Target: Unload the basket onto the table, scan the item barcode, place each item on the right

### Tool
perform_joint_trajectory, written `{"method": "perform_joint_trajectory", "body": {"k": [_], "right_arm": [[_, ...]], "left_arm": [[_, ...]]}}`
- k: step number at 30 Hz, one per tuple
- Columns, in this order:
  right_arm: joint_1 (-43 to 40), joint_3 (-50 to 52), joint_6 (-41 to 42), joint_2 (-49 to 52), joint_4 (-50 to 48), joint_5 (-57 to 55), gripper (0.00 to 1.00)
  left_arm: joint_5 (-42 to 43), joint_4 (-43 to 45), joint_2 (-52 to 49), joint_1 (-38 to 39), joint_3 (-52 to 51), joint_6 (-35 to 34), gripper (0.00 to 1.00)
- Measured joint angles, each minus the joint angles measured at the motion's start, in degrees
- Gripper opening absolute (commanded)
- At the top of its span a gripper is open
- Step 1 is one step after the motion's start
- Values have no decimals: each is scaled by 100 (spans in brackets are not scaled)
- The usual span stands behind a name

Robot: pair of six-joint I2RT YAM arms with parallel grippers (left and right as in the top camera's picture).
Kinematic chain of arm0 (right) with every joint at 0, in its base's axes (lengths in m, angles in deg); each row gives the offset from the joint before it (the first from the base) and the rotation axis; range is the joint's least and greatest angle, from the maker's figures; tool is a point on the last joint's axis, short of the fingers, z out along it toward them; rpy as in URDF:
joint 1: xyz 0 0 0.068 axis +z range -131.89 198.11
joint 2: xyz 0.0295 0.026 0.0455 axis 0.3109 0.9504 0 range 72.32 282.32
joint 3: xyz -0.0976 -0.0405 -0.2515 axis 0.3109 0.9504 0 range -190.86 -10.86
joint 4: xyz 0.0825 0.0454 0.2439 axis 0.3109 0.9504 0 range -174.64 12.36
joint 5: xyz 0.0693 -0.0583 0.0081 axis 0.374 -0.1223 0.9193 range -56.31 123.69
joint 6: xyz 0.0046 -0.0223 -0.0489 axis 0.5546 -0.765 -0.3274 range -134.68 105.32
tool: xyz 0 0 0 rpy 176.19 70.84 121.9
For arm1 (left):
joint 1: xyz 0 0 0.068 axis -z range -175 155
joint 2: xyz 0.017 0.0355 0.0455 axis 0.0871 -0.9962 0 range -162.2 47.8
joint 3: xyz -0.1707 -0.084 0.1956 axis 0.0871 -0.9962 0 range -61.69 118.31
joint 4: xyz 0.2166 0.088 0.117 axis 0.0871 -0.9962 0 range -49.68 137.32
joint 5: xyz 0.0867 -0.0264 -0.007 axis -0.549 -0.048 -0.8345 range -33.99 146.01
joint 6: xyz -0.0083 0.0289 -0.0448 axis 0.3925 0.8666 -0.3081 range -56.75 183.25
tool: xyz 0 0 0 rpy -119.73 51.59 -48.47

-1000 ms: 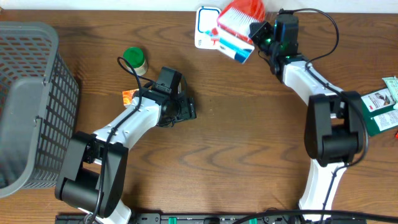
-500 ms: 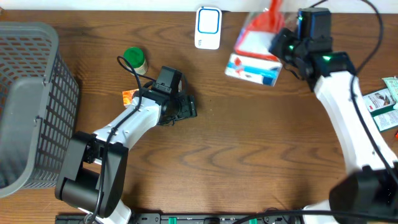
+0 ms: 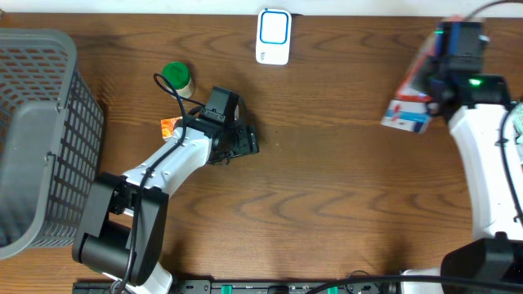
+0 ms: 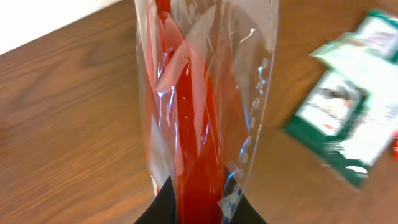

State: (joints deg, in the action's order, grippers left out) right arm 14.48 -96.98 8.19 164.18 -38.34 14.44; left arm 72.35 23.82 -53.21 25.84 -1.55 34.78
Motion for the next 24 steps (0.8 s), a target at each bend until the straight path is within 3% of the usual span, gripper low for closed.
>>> {"method": "perform_joint_trajectory", "body": {"k": [15,24], "right_arm": [[-2697,101,-1364,4,-1370,1609,1],[-3956,103,-1604,431,-1698,2240,1]], "left_arm": [[-2,210,0,0,0,0,79],[-136,273,0,0,0,0,79]]}}
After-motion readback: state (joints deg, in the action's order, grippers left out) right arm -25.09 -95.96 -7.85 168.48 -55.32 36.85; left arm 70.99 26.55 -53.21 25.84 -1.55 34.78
